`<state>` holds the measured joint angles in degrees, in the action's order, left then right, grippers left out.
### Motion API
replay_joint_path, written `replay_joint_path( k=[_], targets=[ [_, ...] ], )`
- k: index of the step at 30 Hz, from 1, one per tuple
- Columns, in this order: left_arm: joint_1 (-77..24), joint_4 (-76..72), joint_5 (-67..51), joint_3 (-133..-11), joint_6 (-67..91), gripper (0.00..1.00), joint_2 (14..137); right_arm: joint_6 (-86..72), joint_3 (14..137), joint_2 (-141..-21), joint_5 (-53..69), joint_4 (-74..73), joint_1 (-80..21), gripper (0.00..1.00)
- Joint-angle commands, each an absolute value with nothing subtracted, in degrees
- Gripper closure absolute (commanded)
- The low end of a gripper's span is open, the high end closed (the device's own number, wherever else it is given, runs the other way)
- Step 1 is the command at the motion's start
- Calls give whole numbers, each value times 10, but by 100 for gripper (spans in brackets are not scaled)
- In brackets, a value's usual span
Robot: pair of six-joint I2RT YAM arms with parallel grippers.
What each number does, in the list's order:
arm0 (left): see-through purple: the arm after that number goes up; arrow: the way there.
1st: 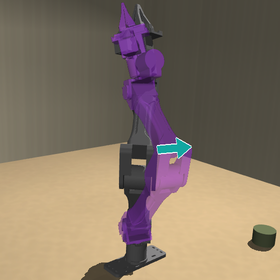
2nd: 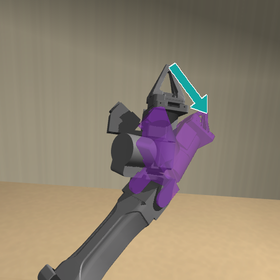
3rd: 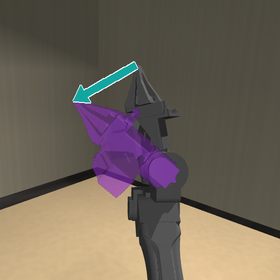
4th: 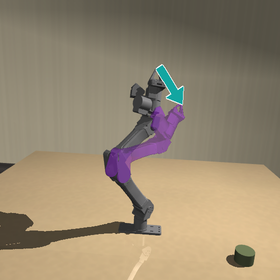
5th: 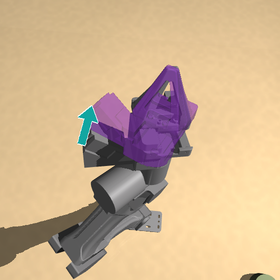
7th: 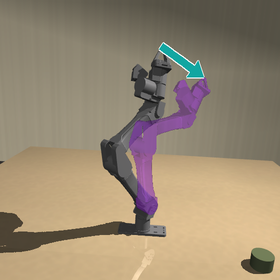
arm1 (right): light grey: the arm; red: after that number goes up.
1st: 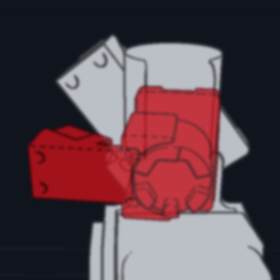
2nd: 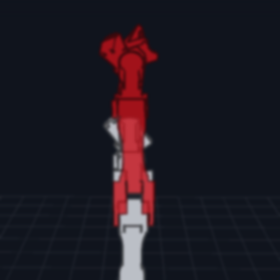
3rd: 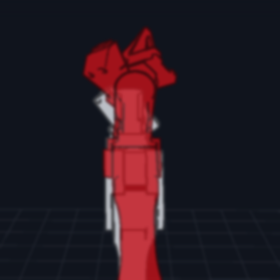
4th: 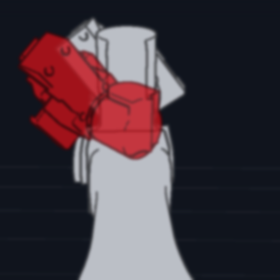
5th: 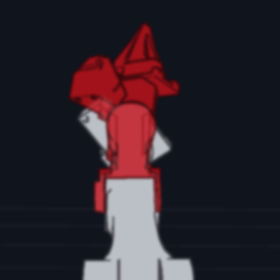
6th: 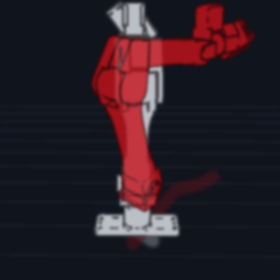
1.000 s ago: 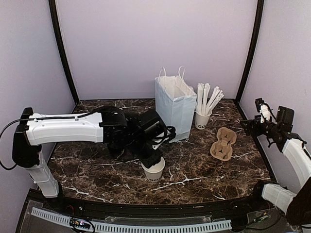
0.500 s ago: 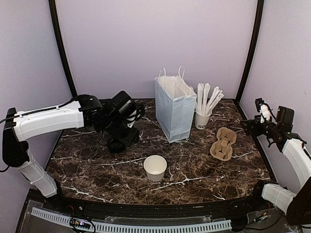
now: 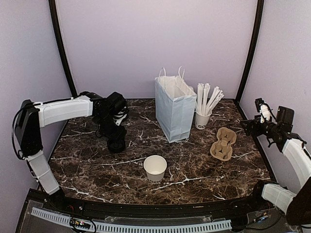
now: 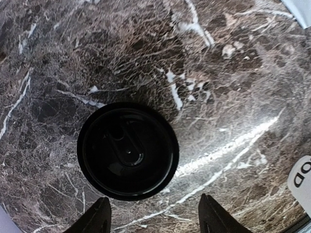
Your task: Pack the takeout coffee
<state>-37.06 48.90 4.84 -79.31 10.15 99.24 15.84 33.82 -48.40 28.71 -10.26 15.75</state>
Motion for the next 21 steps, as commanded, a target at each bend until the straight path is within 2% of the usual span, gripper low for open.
replay_joint_path(
  k=[1,5,21],
  targets=[
    [-367,530,38,-813,87,38,1023,162,332,-481,293,-82,159,2],
    [-367,518,41,-818,80,46,1050,163,332,-482,293,-82,159,2],
    [-366,516,34,-848,61,55,1102,168,331,-492,292,-80,159,2]
  ],
)
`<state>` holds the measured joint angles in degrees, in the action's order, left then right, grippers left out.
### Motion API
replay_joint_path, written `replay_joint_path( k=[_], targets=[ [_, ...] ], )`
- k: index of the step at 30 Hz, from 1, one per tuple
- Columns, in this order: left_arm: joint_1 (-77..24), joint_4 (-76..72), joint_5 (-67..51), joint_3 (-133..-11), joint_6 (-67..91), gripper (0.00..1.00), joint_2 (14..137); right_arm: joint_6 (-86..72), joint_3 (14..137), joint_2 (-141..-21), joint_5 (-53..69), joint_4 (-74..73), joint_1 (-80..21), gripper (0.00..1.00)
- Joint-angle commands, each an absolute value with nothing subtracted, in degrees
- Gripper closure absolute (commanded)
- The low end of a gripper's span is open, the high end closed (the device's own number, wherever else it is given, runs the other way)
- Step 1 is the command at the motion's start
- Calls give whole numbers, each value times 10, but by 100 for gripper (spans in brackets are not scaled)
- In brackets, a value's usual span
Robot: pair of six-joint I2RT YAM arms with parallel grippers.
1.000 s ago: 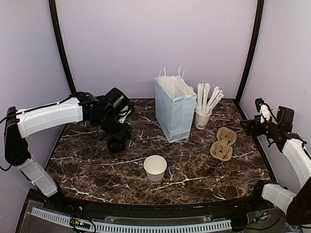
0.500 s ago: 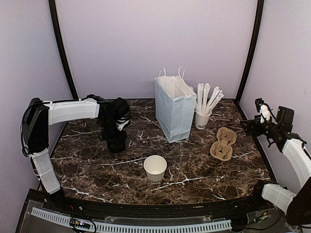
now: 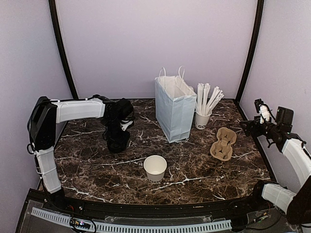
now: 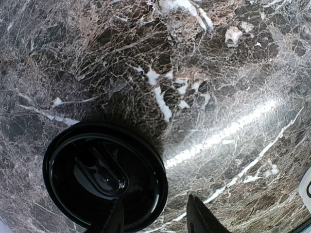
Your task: Pack the takeout coffee
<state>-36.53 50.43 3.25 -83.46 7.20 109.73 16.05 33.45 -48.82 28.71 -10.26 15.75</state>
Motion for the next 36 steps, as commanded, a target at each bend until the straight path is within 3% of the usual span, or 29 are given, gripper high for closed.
replay_joint_path(
  k=[1,14,36],
  targets=[
    [-367,517,35,-848,61,56,1102,168,331,-493,293,-81,159,2],
    [-367,513,32,-854,51,69,1119,173,331,-496,293,-83,159,2],
    [-367,524,34,-857,33,82,1135,177,330,-496,292,-85,159,2]
  ],
)
